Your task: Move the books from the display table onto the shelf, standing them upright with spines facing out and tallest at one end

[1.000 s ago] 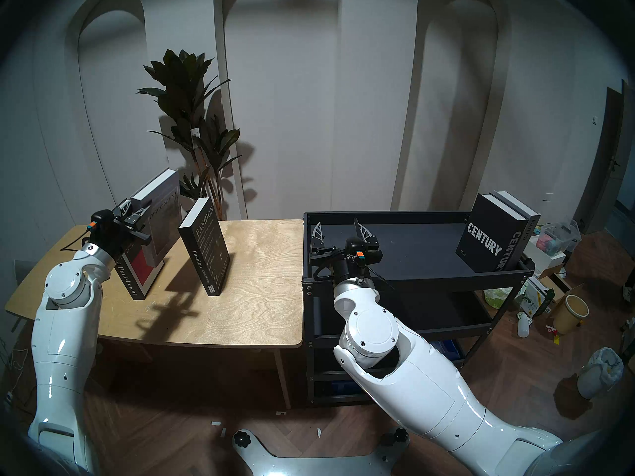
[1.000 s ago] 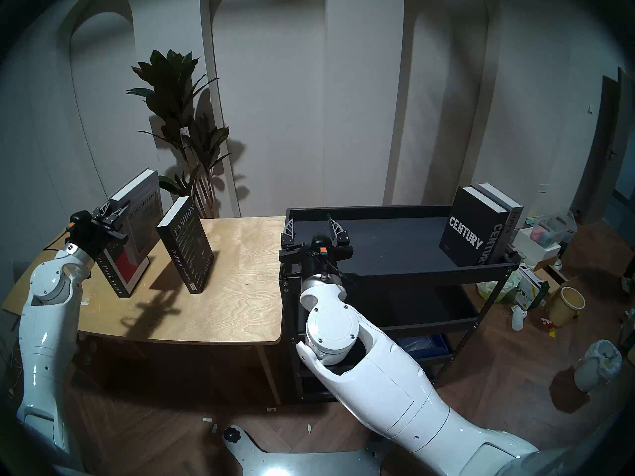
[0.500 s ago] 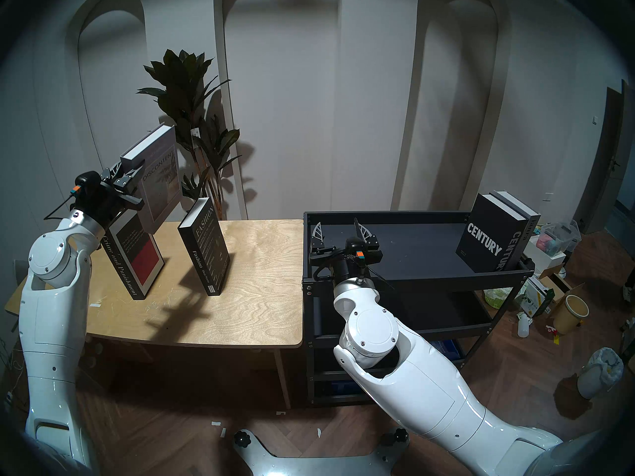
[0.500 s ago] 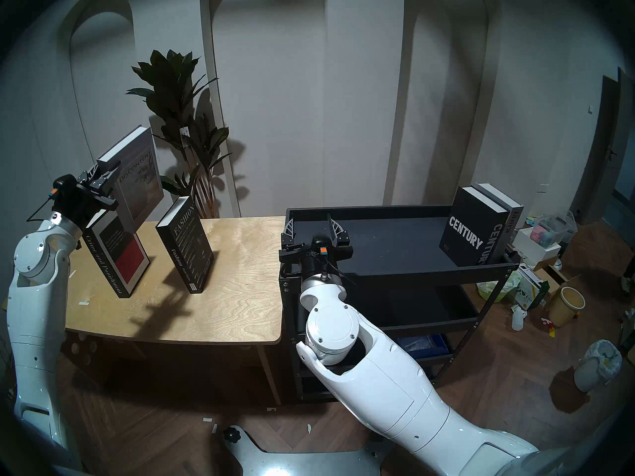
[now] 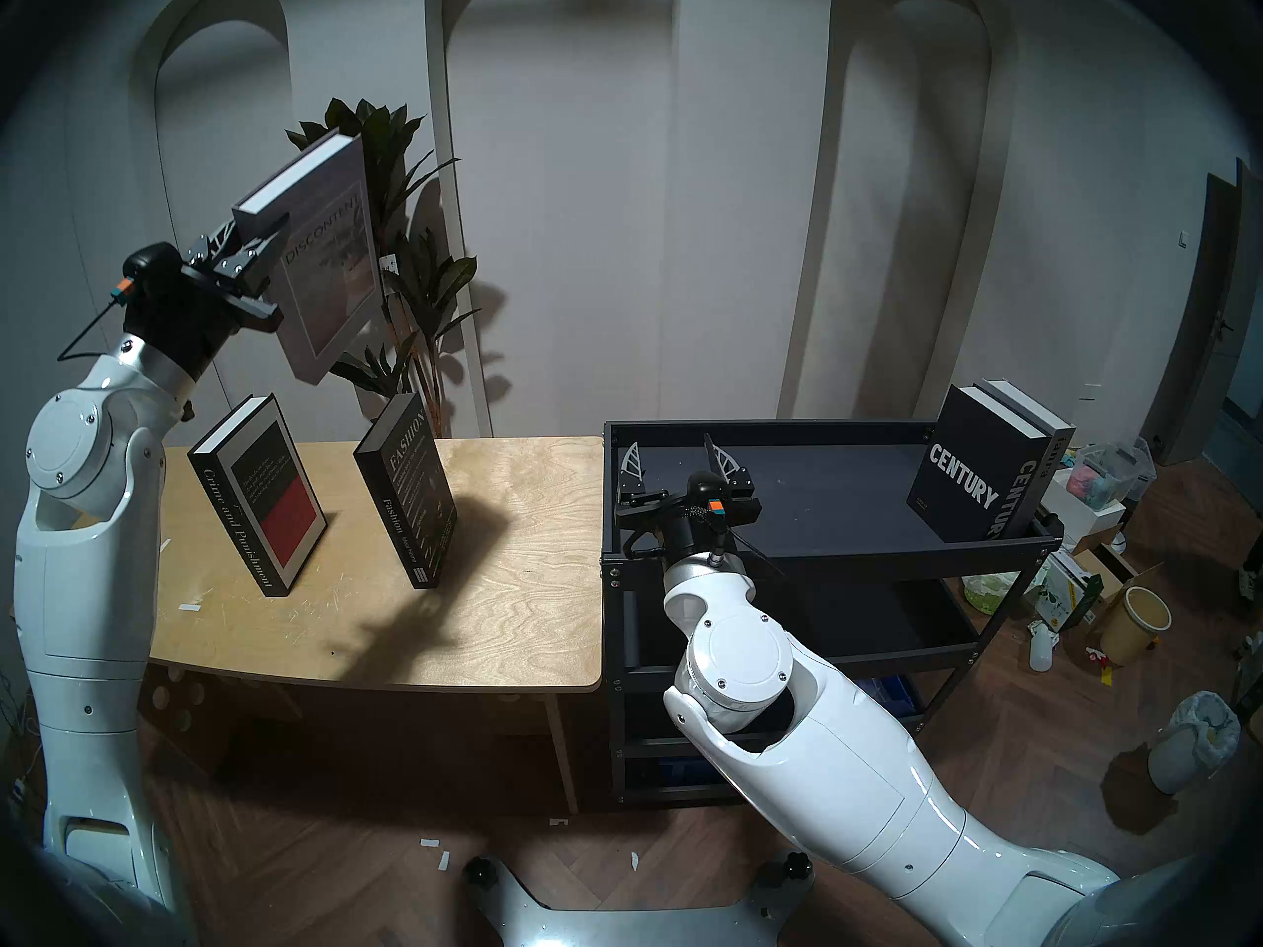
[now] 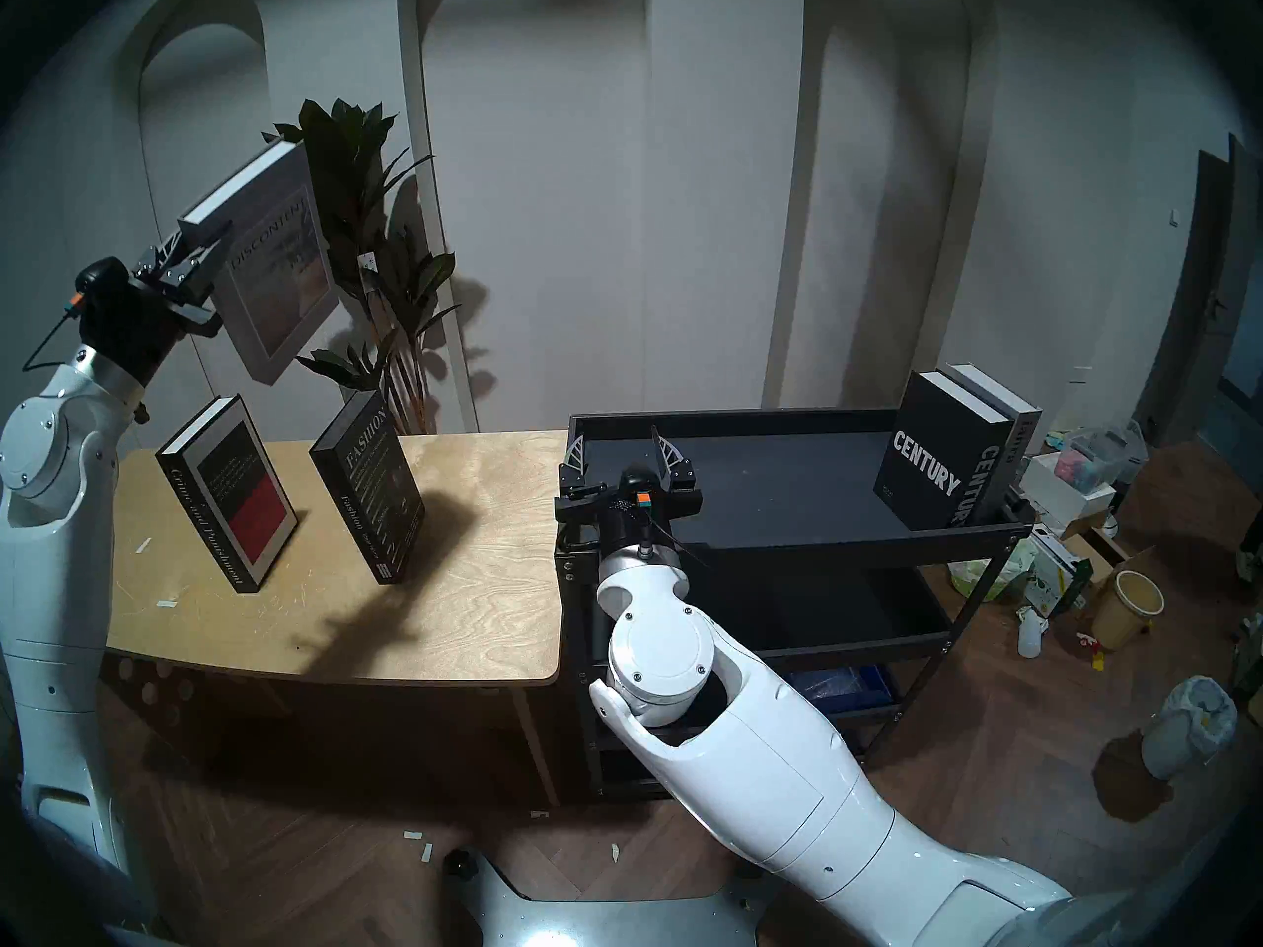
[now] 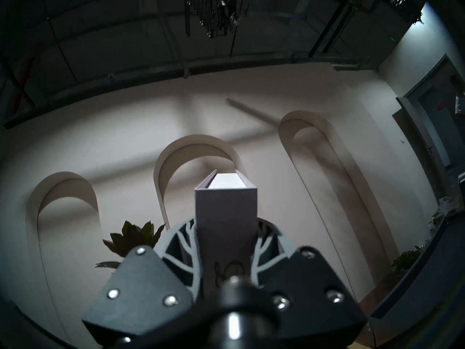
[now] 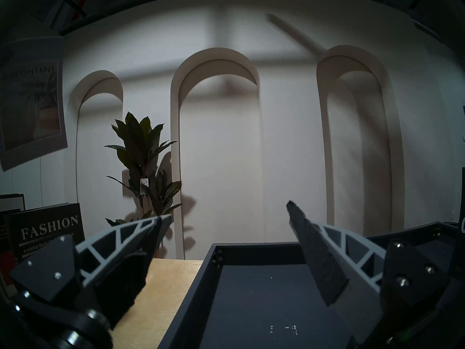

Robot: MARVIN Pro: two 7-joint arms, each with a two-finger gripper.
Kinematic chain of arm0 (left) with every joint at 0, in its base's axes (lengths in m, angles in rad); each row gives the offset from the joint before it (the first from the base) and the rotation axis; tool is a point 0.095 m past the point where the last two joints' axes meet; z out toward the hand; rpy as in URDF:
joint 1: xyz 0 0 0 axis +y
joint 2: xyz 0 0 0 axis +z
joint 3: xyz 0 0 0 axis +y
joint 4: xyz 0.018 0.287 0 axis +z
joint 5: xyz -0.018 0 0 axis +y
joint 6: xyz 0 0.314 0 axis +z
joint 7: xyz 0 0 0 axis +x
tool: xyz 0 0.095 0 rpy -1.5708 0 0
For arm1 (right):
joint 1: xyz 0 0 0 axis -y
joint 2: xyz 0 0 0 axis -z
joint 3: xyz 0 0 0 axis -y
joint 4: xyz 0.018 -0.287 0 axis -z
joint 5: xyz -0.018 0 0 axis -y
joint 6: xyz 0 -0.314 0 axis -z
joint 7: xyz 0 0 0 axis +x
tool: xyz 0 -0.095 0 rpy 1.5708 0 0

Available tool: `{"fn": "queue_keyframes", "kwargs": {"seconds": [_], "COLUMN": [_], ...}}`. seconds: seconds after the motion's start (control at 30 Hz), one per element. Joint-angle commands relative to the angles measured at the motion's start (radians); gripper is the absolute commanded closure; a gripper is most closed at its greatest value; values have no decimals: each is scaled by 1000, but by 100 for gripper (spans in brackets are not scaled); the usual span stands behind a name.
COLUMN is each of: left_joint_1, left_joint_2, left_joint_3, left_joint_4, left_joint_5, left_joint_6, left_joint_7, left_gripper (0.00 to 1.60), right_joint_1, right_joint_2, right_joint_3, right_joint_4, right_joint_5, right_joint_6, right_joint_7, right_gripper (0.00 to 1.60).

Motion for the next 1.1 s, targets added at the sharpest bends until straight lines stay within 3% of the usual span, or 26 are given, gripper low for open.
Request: {"fn": "queue_keyframes", "kwargs": {"seconds": [0.0, 0.23, 0.53, 0.87, 1.07], "left_joint_1": [-119, -179, -255, -254, -241], "left_joint_2": [-26, -85, -198, -324, -383], "left_joint_3": [58, 138, 274, 397, 419], "left_joint_4": [-118, -172, -150, -101, -108], "left_joint_5": [-97, -150, -49, 55, 72], "left_joint_6": [103, 253, 374, 439, 453], "left_joint_7": [65, 207, 373, 568, 659], "left_gripper": [160, 160, 160, 160, 160], "right_joint_1": [9, 9, 9, 25, 54], "right_joint_2": [-6, -6, -6, -31, -60], "right_joint_3": [2, 2, 2, -2, -5], "right_joint_4": [-17, -18, -18, -17, -4], "right_joint_5": [-1, -1, -1, 9, 11], "right_joint_6": [-6, -6, -6, -7, -5], "right_joint_7": [0, 0, 0, 4, 6], "right_gripper": [0, 0, 0, 0, 0]}}
